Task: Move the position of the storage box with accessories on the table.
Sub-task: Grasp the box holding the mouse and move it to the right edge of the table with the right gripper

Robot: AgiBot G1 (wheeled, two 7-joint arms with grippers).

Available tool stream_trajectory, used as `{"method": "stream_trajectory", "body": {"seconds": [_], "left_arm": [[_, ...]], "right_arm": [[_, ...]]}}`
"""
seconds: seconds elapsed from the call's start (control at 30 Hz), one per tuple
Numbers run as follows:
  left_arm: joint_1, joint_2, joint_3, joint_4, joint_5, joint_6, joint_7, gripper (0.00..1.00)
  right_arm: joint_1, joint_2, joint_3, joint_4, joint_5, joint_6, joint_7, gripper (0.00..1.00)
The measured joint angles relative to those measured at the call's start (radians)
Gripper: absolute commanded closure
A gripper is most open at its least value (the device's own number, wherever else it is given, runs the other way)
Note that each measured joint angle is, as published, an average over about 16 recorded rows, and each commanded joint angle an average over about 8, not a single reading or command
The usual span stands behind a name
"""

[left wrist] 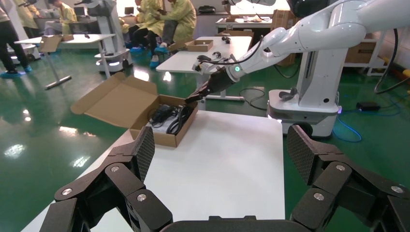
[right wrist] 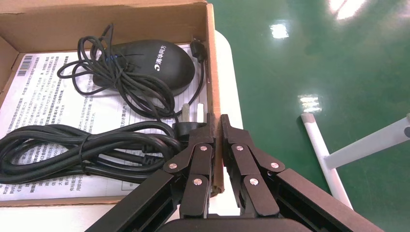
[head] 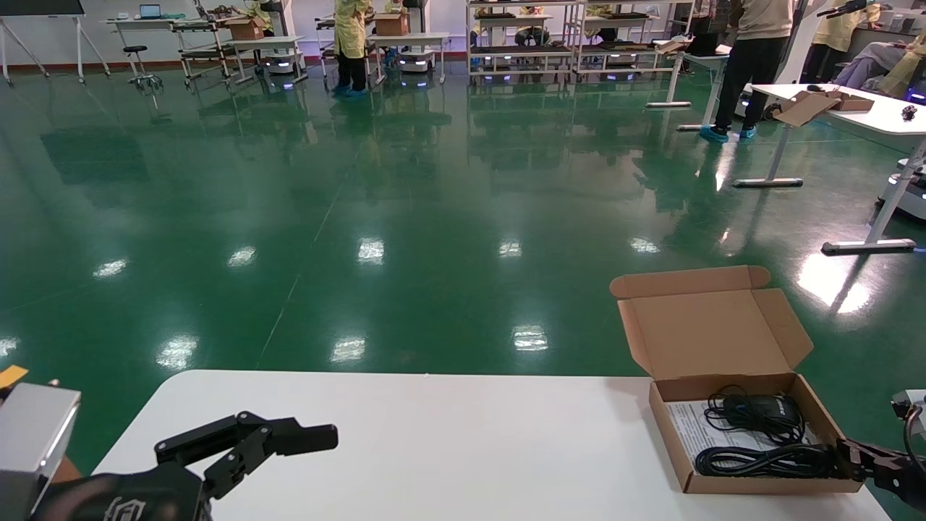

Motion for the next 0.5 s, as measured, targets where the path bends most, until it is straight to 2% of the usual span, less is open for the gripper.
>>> {"method": "stream_trajectory", "body": {"seconds": [0.17,0.2,0.43,0.47,0.5], "left_arm": [[0.0,0.0,0.0,0.0,0.0,0.0,0.0,0.0],[0.0,0.0,0.0,0.0,0.0,0.0,0.0,0.0],[0.0,0.0,0.0,0.0,0.0,0.0,0.0,0.0],[0.0,0.0,0.0,0.0,0.0,0.0,0.0,0.0],[0.0,0.0,0.0,0.0,0.0,0.0,0.0,0.0]], "right_arm": [[-0.005,0.0,0.005,-0.005,0.007,-0.001,-0.017,0.99],[-0.006,-0.001,0.006,-0.006,0.009,-0.001,-0.02,0.94],[-0.012,-0.002,0.011,-0.011,0.015,0.0,-0.04,0.08],[-0.012,-0.002,0.012,-0.011,0.016,0.001,-0.043,0.01],[-0.012,-0.002,0.012,-0.012,0.017,0.001,-0.045,0.0]]}}
